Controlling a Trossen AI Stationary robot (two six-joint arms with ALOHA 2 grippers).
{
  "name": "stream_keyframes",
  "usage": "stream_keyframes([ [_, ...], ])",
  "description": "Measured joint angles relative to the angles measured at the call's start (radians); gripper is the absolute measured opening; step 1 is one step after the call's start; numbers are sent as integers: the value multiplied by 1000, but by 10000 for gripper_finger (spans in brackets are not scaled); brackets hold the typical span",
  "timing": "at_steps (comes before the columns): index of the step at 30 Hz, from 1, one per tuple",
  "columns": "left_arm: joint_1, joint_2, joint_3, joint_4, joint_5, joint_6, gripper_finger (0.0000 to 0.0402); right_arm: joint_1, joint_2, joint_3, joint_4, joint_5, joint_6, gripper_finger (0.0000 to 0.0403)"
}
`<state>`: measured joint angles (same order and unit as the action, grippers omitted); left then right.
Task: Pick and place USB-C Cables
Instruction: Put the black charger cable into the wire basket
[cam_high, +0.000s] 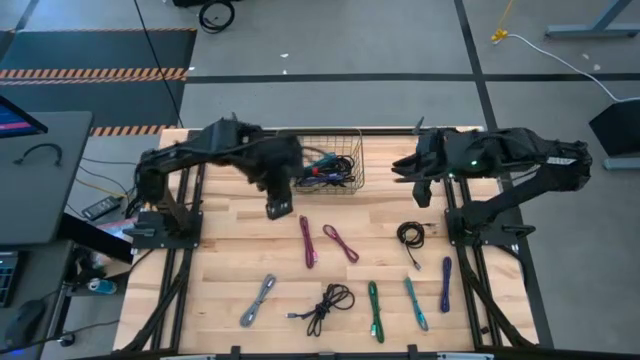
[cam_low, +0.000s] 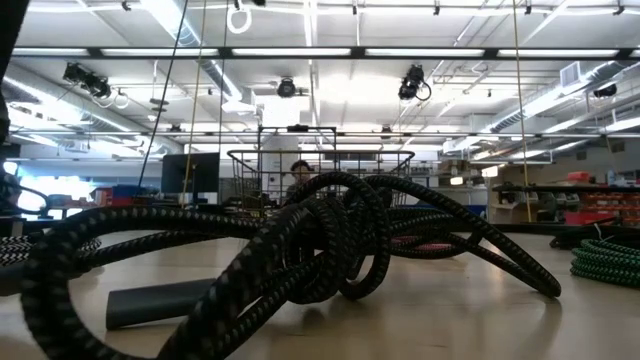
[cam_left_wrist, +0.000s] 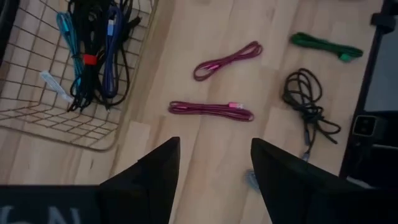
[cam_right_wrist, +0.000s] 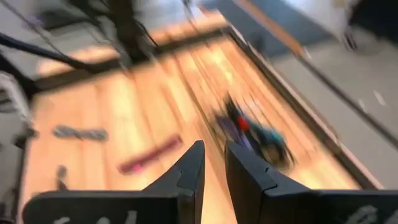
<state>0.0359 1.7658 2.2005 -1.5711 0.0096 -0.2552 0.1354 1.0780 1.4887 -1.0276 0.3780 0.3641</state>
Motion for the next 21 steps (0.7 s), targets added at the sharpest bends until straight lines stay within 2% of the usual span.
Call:
stream_keyframes([
  [7,-158,-44,0,0,-206,-150,203,-25,53,0,-321,6,242,68],
  [11,-216,-42,0,0,-345,-160,203,-27,101,0,-461,-7,363,68],
  [16,-258,-41,0,0,-498,-227,203,-10,158,0,-538,-40,458,68],
  [21,-302,-54,0,0,-596,-240,203,18,197,0,-544,-42,501,68],
])
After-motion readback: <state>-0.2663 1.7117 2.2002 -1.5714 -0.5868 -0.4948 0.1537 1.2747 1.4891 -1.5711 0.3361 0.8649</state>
